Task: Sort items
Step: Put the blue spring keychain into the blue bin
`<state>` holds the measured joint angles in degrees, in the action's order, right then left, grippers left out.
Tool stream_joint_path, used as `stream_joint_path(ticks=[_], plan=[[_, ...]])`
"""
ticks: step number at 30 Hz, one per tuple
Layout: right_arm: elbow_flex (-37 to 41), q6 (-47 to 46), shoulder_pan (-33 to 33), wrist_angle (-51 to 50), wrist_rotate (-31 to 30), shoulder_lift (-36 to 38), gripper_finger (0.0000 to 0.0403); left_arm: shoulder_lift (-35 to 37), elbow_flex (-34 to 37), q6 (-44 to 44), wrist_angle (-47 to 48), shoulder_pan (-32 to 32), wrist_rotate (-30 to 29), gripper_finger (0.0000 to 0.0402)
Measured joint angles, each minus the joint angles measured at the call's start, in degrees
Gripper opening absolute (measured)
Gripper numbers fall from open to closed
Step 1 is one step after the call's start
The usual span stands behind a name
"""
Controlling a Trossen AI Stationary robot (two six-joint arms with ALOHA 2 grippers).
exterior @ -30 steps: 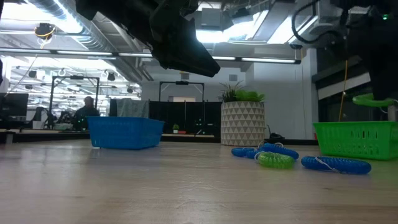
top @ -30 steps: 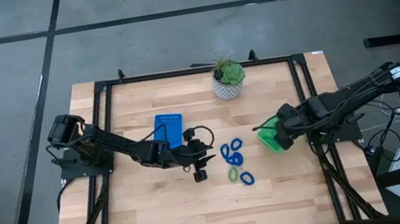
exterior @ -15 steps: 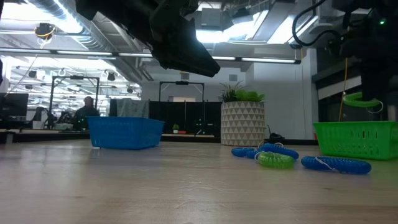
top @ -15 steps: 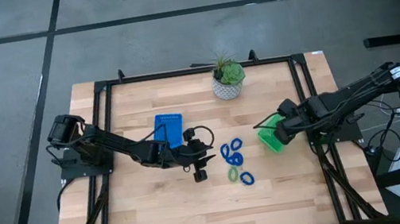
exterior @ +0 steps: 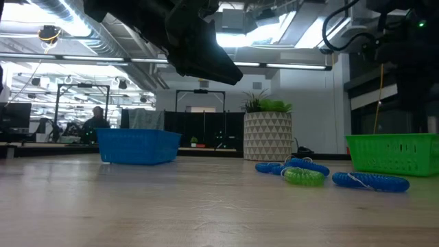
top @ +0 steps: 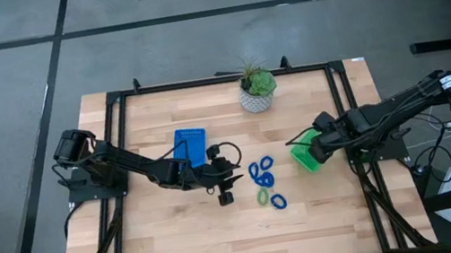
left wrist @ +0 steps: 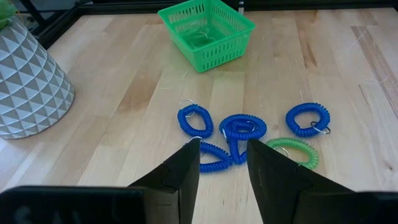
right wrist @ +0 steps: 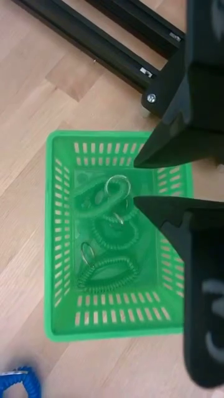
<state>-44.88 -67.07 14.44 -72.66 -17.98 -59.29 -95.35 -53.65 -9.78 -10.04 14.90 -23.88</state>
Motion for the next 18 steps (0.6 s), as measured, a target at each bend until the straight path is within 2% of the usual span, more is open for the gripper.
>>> stream_joint_path(ticks=[10, 18], plan=[[0.00, -0.01, 0.00, 2.27, 0.02, 0.00, 0.0089, 0.00, 0.00, 0.00, 0.00, 0.00, 0.00, 0.0125], [0.00, 0.63, 0.00, 14.82, 0.09, 0.00, 0.0090, 0.00, 0.00, 0.00, 0.00, 0.00, -0.02, 0.0125]])
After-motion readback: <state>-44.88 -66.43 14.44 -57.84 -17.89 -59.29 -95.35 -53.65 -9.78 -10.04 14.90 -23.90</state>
